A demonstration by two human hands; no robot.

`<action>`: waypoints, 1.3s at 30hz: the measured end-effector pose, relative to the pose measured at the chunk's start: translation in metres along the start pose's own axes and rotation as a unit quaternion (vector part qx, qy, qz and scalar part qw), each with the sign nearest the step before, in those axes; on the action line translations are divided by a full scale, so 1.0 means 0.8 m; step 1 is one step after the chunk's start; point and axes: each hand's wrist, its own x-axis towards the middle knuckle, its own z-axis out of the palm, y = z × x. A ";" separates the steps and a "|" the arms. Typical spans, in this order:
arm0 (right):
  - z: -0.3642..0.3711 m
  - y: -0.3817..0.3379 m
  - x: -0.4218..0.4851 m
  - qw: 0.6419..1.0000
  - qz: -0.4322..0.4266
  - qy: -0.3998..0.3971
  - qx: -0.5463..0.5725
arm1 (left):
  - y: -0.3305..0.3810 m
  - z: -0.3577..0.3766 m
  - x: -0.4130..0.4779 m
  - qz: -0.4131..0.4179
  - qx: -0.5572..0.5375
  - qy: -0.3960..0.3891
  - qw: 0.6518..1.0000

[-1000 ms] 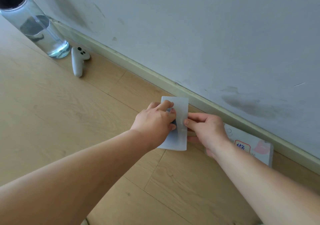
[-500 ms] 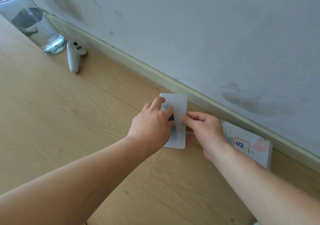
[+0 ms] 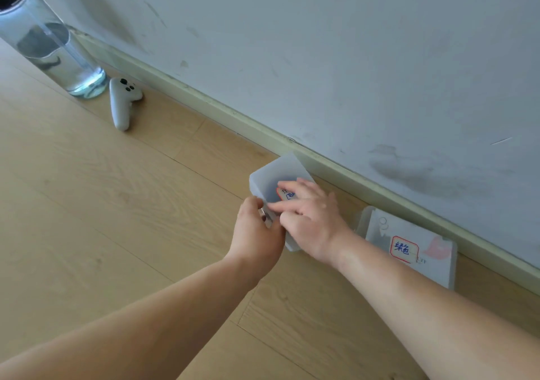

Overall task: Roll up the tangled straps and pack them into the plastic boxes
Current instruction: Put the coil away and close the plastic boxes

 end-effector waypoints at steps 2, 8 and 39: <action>0.005 0.008 0.002 0.998 -0.022 -0.028 -0.057 | 0.004 -0.001 -0.001 -0.032 -0.023 0.008 0.999; -0.005 0.052 0.001 0.973 -0.083 0.173 -0.131 | 0.013 0.021 0.003 -0.130 -0.080 0.023 0.988; -0.092 0.226 -0.150 0.954 0.042 0.152 -0.253 | 0.009 0.170 0.000 0.634 0.450 -0.120 0.618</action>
